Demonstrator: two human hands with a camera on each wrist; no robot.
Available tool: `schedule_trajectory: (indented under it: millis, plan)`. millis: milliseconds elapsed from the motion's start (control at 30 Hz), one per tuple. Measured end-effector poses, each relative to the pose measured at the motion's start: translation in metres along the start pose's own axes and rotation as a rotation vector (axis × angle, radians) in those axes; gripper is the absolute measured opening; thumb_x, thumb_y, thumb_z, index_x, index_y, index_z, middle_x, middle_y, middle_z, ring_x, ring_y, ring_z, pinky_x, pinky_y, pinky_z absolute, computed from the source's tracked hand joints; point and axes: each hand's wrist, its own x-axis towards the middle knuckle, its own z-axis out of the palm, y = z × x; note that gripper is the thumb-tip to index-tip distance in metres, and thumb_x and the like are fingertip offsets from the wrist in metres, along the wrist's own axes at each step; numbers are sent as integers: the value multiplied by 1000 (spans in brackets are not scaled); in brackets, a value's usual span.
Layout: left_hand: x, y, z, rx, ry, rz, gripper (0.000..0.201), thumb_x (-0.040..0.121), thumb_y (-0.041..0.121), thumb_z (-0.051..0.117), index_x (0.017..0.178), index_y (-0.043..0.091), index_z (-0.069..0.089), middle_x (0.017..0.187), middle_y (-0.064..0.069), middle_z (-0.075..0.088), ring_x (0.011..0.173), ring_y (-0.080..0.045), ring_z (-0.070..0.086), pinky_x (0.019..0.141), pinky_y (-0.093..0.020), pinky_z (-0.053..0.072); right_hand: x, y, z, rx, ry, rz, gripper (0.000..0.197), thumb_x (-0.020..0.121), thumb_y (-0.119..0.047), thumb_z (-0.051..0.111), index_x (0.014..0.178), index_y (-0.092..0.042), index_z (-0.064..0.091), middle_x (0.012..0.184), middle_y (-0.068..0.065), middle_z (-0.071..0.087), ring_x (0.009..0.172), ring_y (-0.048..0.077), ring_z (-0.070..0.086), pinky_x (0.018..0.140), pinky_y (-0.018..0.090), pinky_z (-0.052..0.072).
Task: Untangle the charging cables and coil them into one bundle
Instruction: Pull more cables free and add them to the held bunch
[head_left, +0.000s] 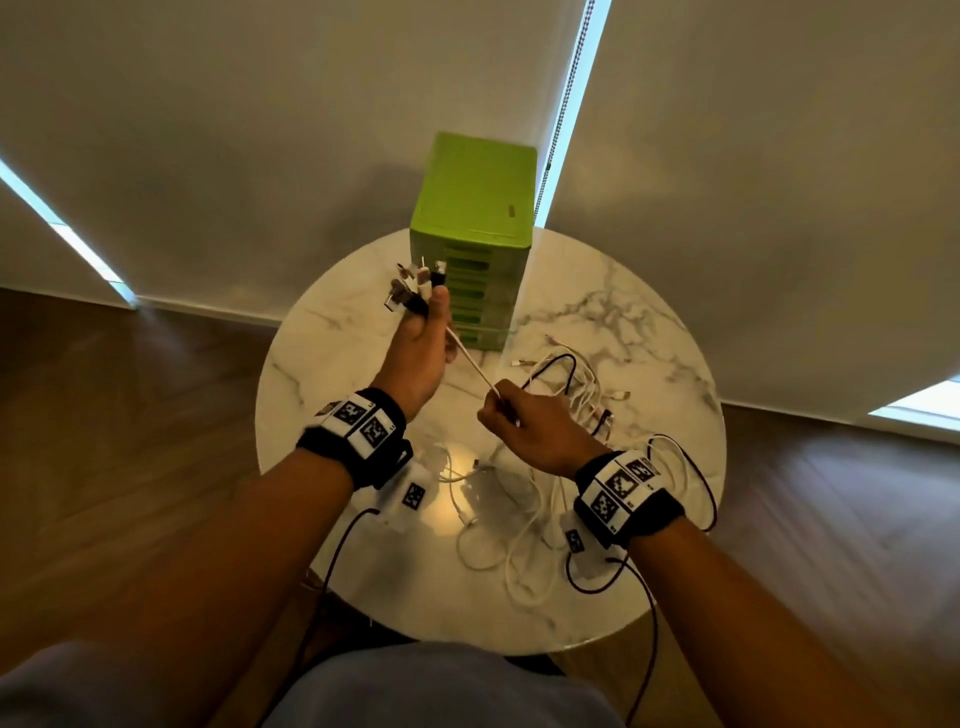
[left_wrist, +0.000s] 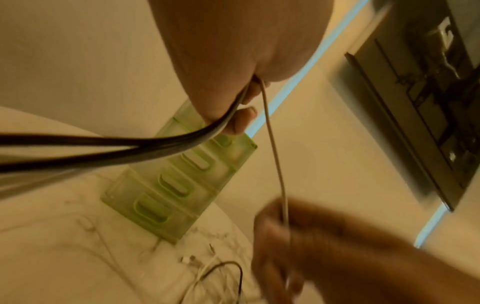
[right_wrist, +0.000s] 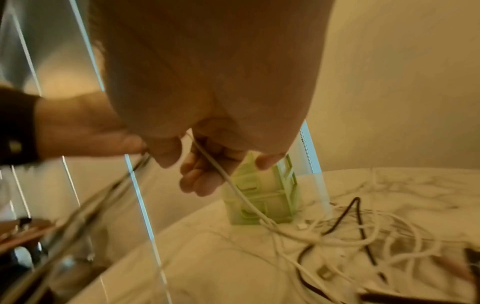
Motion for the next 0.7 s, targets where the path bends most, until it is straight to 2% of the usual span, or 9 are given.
schedule_trajectory:
  millis: [67,100,167,233,300,400,500,600,700]
  plan:
    - [5,13,-13,-146,43,-9,39,106,49,34,88,20,54,78,1,58,75,-16,64,68,-35,54,-1,6,1,-64,-98,26,33,104,-55,33,91,-29,48,75,-12,62,82,15,61,100,52,34]
    - [9,22,-19,-279,55,-15,40,106,46,35,87,17,54,78,0,57,71,-17,63,65,-35,56,-1,13,3,-88,-161,63,46,102,-62,24,93,-28,53,79,-10,66,87,14,62,103,51,28]
    - [16,44,-37,-502,77,-1,43,107,46,35,77,18,49,69,2,49,53,-13,49,50,-29,47,-4,28,8,-85,-233,119,68,95,-74,7,90,-32,60,81,-9,71,90,9,63,108,51,22]
    - [23,60,-51,-559,90,18,44,107,46,35,71,20,40,62,6,39,46,-8,33,43,-23,30,-9,44,9,-66,-189,143,66,95,-74,6,81,-35,58,77,-8,69,85,8,63,108,53,28]
    - [25,63,-58,-484,74,44,44,107,45,36,70,21,37,58,8,37,45,-6,28,44,-22,23,-8,50,4,-105,-90,166,51,103,-60,17,76,-34,51,72,-8,63,81,16,61,103,53,34]
    - [17,52,-55,-237,-10,29,46,104,50,40,68,21,41,58,4,42,47,-10,31,48,-26,26,9,38,-8,-92,192,158,47,103,-57,25,79,-27,53,74,-1,66,78,31,65,85,48,46]
    - [1,36,-39,43,-86,-58,54,102,56,40,66,19,53,66,-7,61,52,-14,41,57,-28,34,23,6,-20,80,434,53,37,108,-40,37,82,-19,54,72,1,61,70,28,59,70,41,44]
    - [-11,23,-20,169,-148,-129,63,103,58,36,77,12,72,67,-5,69,55,-13,45,58,-27,36,25,-36,-29,162,462,-93,29,109,-34,38,92,-20,57,81,2,64,72,19,57,66,33,39]
    - [-8,19,-10,49,-157,-148,65,102,59,37,88,5,71,78,0,70,58,-11,50,60,-29,39,21,-58,-28,176,305,-195,31,110,-34,32,111,-22,61,89,-10,62,78,8,58,69,27,41]
